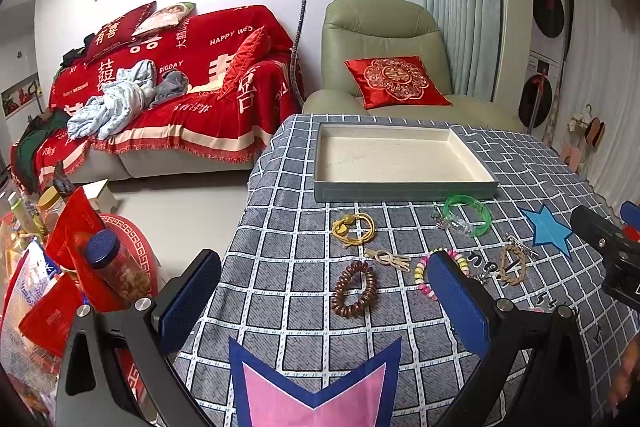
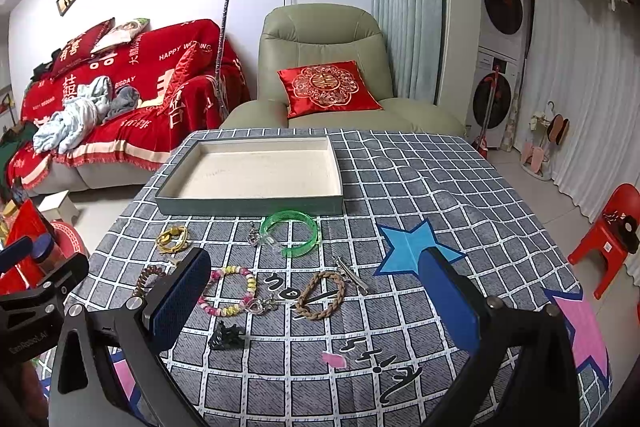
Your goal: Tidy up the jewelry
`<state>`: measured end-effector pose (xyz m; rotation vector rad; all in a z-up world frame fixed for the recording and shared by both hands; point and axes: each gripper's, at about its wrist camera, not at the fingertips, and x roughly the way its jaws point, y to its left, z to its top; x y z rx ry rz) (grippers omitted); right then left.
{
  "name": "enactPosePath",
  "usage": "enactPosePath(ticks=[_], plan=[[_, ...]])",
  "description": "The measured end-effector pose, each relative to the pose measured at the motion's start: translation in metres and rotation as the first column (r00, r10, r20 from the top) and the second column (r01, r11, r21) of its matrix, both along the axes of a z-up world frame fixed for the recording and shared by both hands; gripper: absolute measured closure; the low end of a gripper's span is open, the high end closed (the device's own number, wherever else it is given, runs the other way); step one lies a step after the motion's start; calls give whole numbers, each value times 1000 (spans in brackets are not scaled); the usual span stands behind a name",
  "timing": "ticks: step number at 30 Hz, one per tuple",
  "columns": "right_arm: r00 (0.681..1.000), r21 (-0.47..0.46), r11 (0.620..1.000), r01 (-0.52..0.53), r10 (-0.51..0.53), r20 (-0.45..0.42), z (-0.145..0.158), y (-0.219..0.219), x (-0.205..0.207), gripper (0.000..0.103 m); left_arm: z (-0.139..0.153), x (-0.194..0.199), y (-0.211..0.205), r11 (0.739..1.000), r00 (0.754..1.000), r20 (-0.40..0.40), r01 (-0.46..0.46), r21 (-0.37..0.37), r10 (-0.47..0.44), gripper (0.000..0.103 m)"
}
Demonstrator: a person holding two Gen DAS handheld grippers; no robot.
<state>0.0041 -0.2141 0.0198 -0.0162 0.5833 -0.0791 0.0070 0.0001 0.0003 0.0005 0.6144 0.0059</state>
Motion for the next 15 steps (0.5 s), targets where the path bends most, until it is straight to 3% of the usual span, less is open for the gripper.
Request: enactPosePath(ticks=[15], plan=[[1000, 11, 1000, 10, -10, -14, -2, -3, 1, 0, -6, 4, 3, 1000, 1000, -30, 9, -3, -9, 0]])
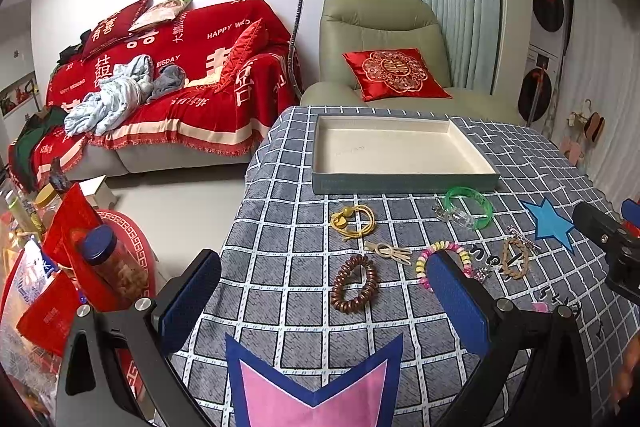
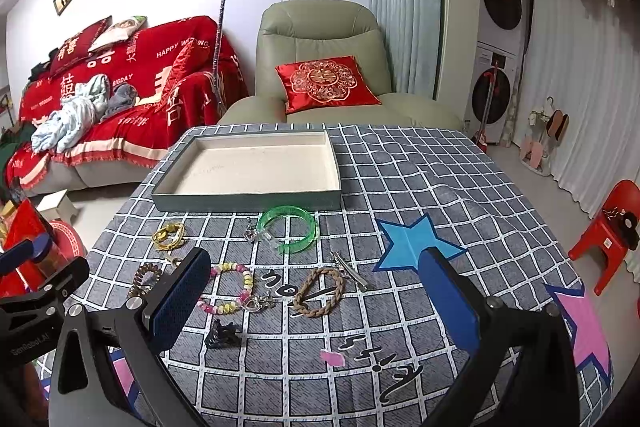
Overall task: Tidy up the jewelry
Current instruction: 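Grasp the brown bead coil bracelet with the left tool while the right tool grasps the braided rope bracelet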
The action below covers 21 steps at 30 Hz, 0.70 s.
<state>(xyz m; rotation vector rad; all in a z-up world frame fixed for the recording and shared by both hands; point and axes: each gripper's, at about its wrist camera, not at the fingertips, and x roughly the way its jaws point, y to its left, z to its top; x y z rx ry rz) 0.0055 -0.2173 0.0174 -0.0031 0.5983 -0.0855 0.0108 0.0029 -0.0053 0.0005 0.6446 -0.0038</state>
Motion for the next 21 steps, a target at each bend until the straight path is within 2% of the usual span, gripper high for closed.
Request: enactPosePath(ticks=[4, 10, 14, 21], plan=[[1000, 5, 1000, 6, -6, -16, -6, -2, 2, 0, -4, 5, 1, 1000, 1000, -25, 9, 0, -9, 0], [998, 13, 1000, 26, -26, -62, -20, -11, 6, 0, -21, 20, 10, 1000, 994, -105, 20, -7, -21, 0], [992, 29, 998, 59, -56, -112, -32, -24, 11, 0, -37, 35, 16, 998, 982, -177, 55, -35, -60, 0], [968, 63, 992, 112, -95, -231, -60, -44, 31, 0, -59, 52, 7, 989, 959, -245, 143, -28, -145, 0]])
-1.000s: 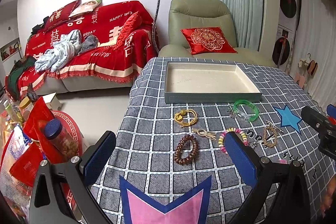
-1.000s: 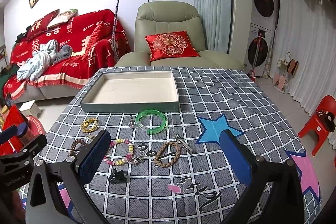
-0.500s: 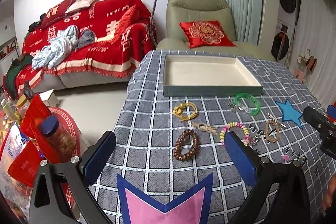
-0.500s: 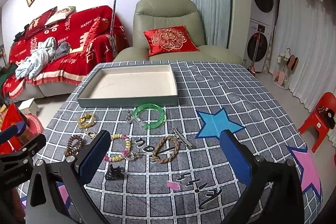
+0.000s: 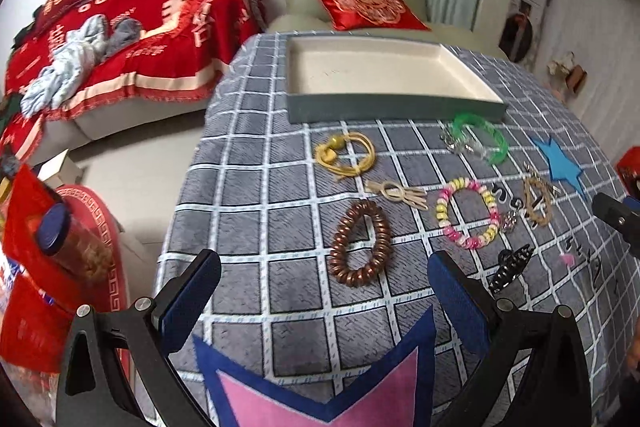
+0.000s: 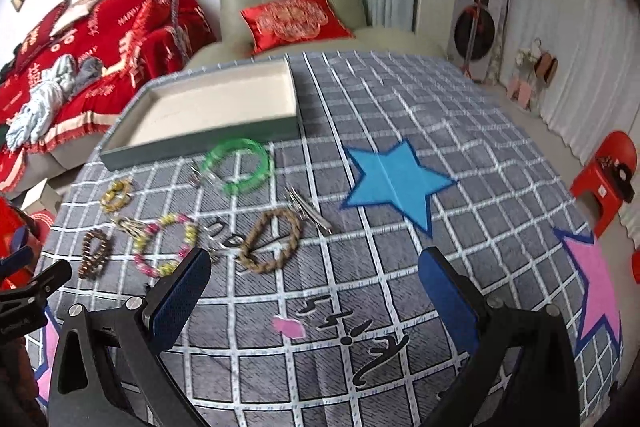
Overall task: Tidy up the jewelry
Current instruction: 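Grasp the brown bead coil bracelet with the left tool while the right tool grasps the braided rope bracelet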
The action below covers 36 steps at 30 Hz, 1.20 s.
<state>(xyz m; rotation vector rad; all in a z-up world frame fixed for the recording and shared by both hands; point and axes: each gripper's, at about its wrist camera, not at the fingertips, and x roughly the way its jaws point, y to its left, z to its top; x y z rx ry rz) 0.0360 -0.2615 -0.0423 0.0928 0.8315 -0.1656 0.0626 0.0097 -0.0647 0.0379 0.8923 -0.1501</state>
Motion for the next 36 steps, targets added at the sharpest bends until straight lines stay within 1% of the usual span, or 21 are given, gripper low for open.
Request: enactPosePath(ticks=[5, 9, 13, 14, 15, 17, 19, 22, 24, 25, 26, 28, 30, 31, 32, 33, 34, 35, 36], plan=[[996, 56, 998, 28, -24, -81, -21, -9, 15, 0, -9, 14, -6, 999, 999, -24, 32, 29, -32, 0], [996, 101, 994, 39, -31, -85, -26, -10, 23, 1, -12, 23, -4, 999, 999, -36, 42, 23, -41, 0], [996, 85, 996, -5, 12, -87, -27, 2, 36, 6, -16, 28, -5, 998, 997, -50, 52, 23, -51, 0], [995, 81, 997, -15, 22, -95, -29, 5, 40, 12, -17, 29, -6, 998, 997, -52, 60, 25, -59, 0], [994, 81, 996, -21, 29, -104, -30, 8, 44, 20, -17, 30, -7, 997, 997, -53, 65, 29, -63, 0], [991, 91, 996, -24, 36, -128, -35, 11, 52, 28, -19, 31, -11, 996, 996, -55, 78, 35, -76, 0], [989, 106, 994, -23, 38, -143, -38, 13, 58, 29, -20, 32, -14, 996, 995, -57, 85, 36, -83, 0], [987, 102, 994, -29, 44, -157, -42, 19, 65, 33, -23, 34, -15, 995, 994, -65, 90, 33, -87, 0], [984, 89, 995, -34, 49, -171, -44, 23, 69, 43, -26, 37, -16, 995, 993, -81, 94, 39, -91, 0], [981, 79, 996, -36, 50, -185, -47, 25, 72, 45, -27, 38, -16, 995, 992, -87, 93, 38, -89, 0], [979, 65, 997, -34, 46, -200, -50, 28, 75, 46, -28, 38, -16, 995, 992, -91, 94, 34, -91, 1], [979, 25, 999, -36, 40, -202, -51, 33, 76, 47, -30, 38, -16, 995, 991, -96, 101, 28, -98, 5], [978, 11, 999, -35, 36, -204, -51, 36, 77, 47, -30, 37, -17, 994, 990, -94, 103, 22, -101, 6], [978, 11, 999, -34, 35, -205, -51, 35, 76, 48, -30, 37, -17, 994, 990, -93, 108, 16, -106, 12], [978, 7, 999, -34, 35, -207, -51, 35, 76, 56, -30, 36, -18, 993, 989, -90, 119, 0, -119, 22], [978, 8, 999, -37, 38, -205, -50, 36, 75, 69, -29, 35, -19, 991, 987, -88, 132, -14, -133, 27], [978, 9, 999, -40, 41, -205, -49, 37, 74, 77, -28, 34, -21, 990, 987, -83, 140, -14, -141, 40], [978, 10, 999, -42, 43, -206, -48, 37, 73, 90, -27, 33, -24, 988, 985, -75, 156, -11, -156, 55], [977, 16, 999, -42, 45, -207, -48, 36, 72, 91, -26, 33, -25, 986, 983, -74, 166, -11, -166, 55]])
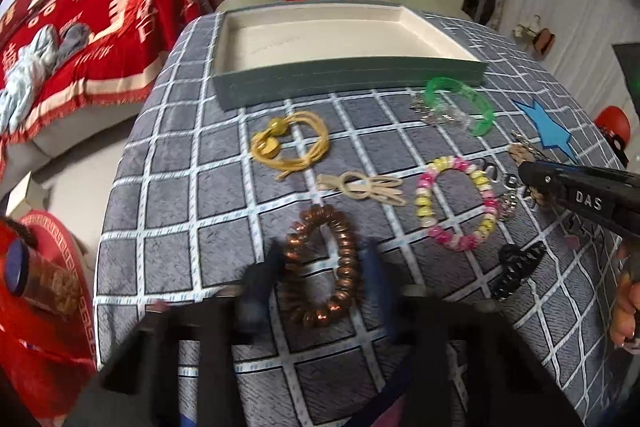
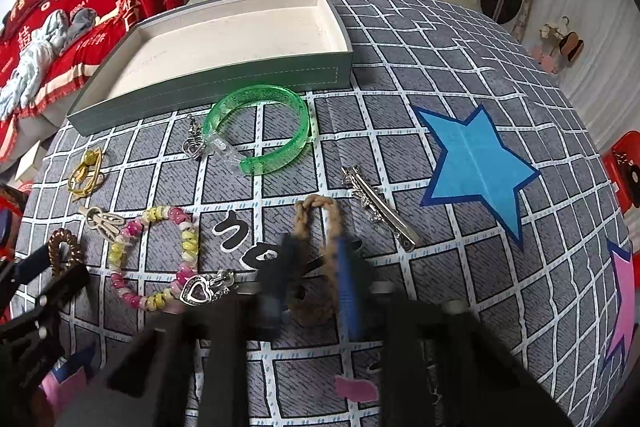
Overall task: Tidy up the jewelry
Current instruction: 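Grasp the brown bead coil bracelet with the left tool while the right tool grasps the braided rope bracelet, then carry both bracelets up and over the white tray with both tools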
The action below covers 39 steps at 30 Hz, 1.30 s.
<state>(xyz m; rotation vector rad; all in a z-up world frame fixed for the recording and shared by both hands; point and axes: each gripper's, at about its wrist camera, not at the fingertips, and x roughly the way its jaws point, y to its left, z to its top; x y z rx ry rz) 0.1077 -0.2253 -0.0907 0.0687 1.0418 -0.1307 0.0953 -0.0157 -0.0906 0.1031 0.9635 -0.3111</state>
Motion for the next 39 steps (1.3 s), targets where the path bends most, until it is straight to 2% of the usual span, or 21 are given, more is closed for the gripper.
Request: enactPosePath(ticks=[2, 8, 14, 19, 26, 30, 34, 37, 39], plan=[[1000, 23, 1000, 6, -7, 4, 0, -3, -3, 91, 1, -1, -1, 1000, 1000, -4, 14, -9, -14, 63], [998, 135, 991, 6, -14, 58, 13, -17, -13, 91, 16, -1, 14, 994, 1000, -14, 7, -106, -9, 63], [993, 185, 983, -16, -6, 114, 37, -24, -21, 91, 41, 5, 27, 988, 1000, 17, -9, -156, 12, 63], [989, 241, 970, -35, -2, 149, 62, -27, -9, 91, 71, 21, 31, 982, 999, 52, -3, -187, 13, 63], [981, 267, 960, -87, 35, 192, 98, -23, 34, 91, 122, 71, 24, 984, 990, 136, -5, -179, 30, 63], [978, 285, 951, -120, 63, 200, 114, -23, 72, 91, 142, 115, 15, 982, 988, 151, -3, -190, 32, 63], [981, 308, 942, -130, 76, 180, 115, -21, 118, 91, 141, 161, 8, 984, 986, 156, -33, -176, 61, 63], [983, 293, 946, -135, 90, 163, 109, -16, 153, 91, 128, 195, 0, 986, 986, 147, -56, -158, 80, 63], [984, 289, 948, -135, 94, 150, 102, -14, 173, 91, 112, 217, -7, 991, 986, 142, -73, -115, 89, 63]])
